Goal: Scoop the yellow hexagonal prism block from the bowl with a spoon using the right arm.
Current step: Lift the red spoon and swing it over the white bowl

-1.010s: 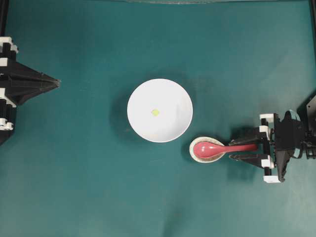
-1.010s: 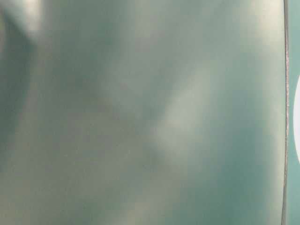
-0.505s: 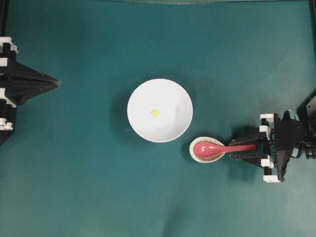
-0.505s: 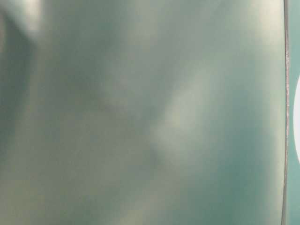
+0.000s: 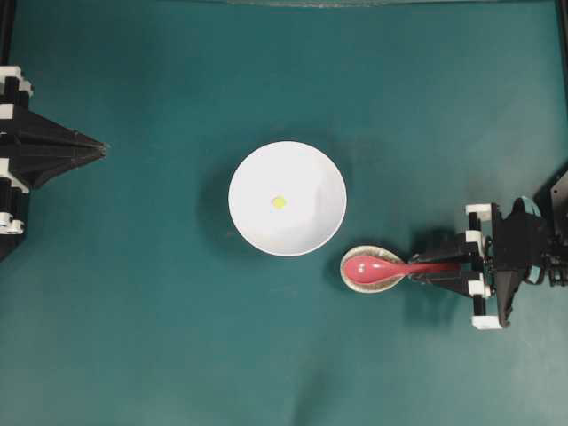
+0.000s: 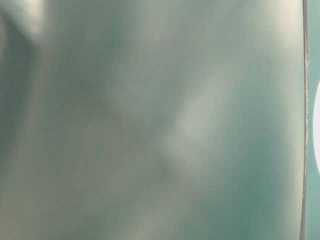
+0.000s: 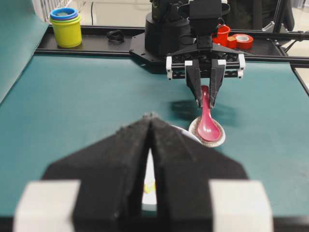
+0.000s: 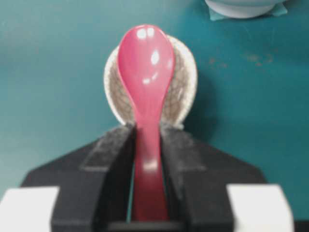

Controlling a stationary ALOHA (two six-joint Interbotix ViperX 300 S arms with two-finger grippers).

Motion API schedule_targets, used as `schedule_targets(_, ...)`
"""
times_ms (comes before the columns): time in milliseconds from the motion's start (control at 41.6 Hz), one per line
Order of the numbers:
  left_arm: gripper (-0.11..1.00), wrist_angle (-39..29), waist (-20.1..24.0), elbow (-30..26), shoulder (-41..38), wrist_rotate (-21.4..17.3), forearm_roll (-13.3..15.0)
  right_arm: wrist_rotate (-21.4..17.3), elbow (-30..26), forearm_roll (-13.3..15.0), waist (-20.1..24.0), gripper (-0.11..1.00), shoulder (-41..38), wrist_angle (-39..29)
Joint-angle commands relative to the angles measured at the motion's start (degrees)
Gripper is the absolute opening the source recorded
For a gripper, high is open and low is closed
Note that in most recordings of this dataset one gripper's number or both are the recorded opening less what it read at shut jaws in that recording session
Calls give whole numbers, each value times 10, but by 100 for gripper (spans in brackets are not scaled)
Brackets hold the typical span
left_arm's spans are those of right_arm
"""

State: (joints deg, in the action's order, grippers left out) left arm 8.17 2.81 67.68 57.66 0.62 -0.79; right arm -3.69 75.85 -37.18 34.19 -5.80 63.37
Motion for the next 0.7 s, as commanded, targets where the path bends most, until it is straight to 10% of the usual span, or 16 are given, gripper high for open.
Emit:
schedule_targets(0, 0, 3, 1, -16, -3, 0, -1, 2, -8, 0, -1, 23, 25, 4)
schedule_targets(361, 0, -2, 1, -18, 8, 1, -1, 56, -21, 0, -41, 23, 130, -48)
schedule_targets(674, 0, -37, 1, -20, 18, 1, -1, 174, -110, 0, -139, 23, 190, -262)
